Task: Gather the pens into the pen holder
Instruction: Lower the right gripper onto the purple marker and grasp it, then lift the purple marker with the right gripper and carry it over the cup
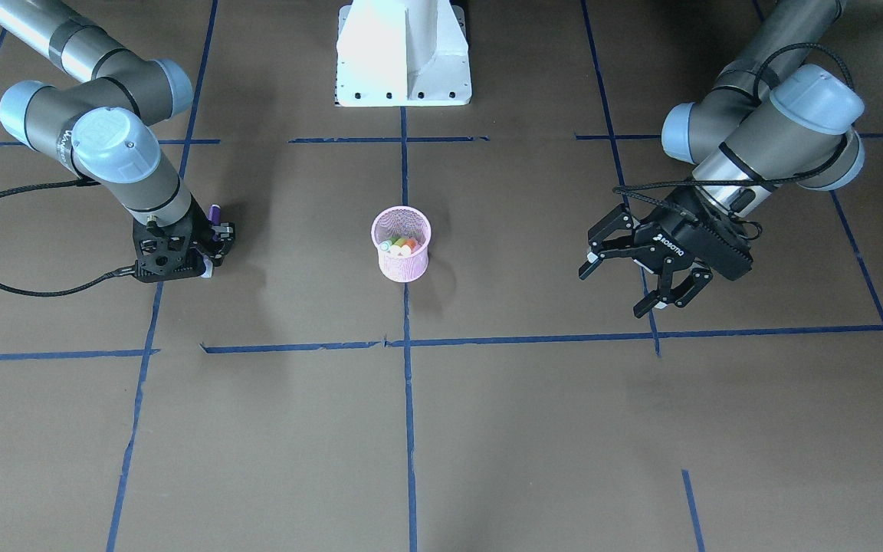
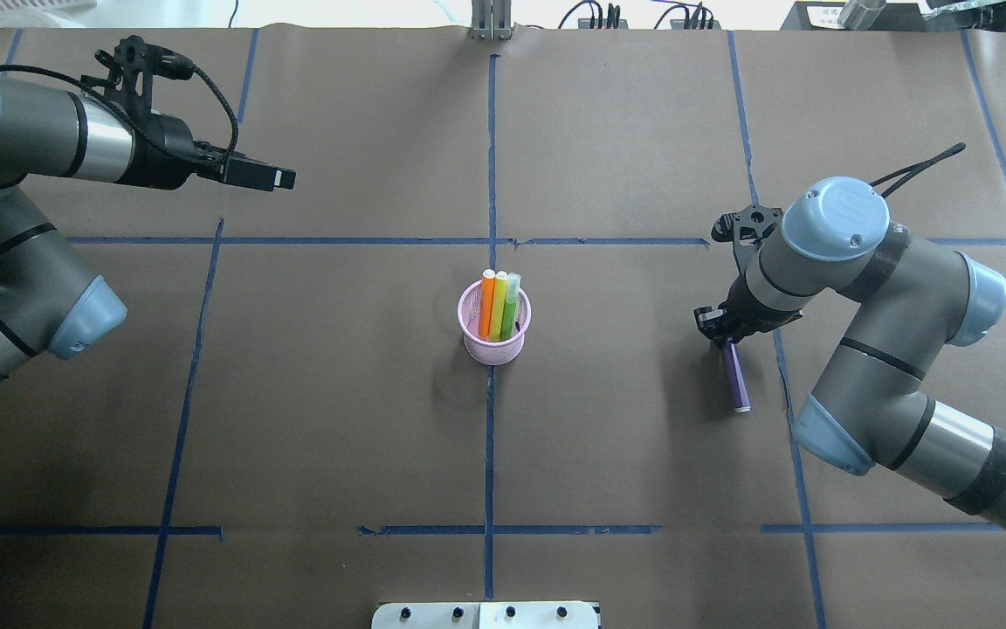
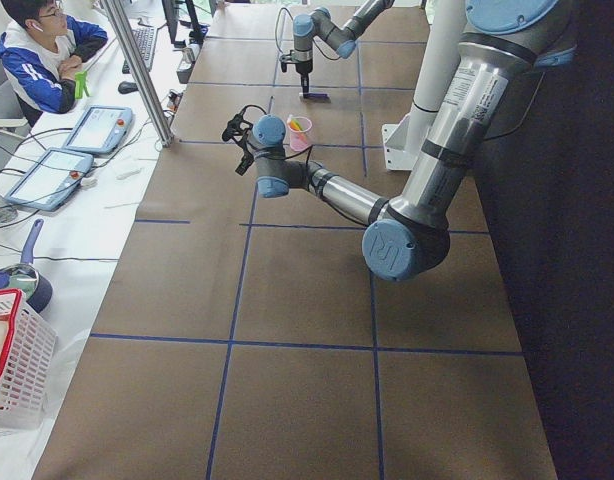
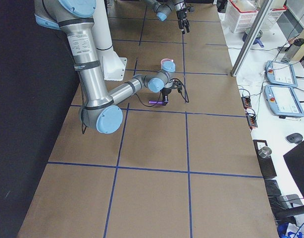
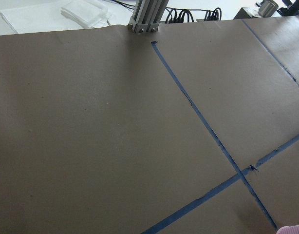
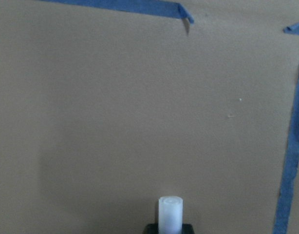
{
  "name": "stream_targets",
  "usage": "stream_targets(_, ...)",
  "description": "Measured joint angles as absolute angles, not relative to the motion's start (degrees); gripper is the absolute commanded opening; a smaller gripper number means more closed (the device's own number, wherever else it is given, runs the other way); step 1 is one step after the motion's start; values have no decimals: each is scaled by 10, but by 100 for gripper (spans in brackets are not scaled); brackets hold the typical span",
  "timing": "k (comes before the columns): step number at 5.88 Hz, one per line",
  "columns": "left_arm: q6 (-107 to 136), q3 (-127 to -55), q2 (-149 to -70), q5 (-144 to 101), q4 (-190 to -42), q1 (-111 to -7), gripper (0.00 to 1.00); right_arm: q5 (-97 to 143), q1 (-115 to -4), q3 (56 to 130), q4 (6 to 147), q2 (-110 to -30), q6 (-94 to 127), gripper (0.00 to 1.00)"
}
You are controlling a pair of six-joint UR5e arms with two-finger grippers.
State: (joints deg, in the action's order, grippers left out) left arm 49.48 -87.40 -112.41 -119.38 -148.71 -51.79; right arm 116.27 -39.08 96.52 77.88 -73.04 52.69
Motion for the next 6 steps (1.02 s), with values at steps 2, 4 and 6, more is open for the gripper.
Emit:
stream_targets(2, 495, -873, -1124, -1194, -1485, -518, 100, 1161, -396, 995, 778, -728, 527, 0)
stream_targets(4, 474, -876, -1125, -1207, -1437, -531, 100, 1122, -408, 1080, 772, -722, 552, 0)
stream_targets(6, 430, -878, -1124, -1217, -1385, -543, 100, 1017, -399, 1147, 710, -702, 598, 0)
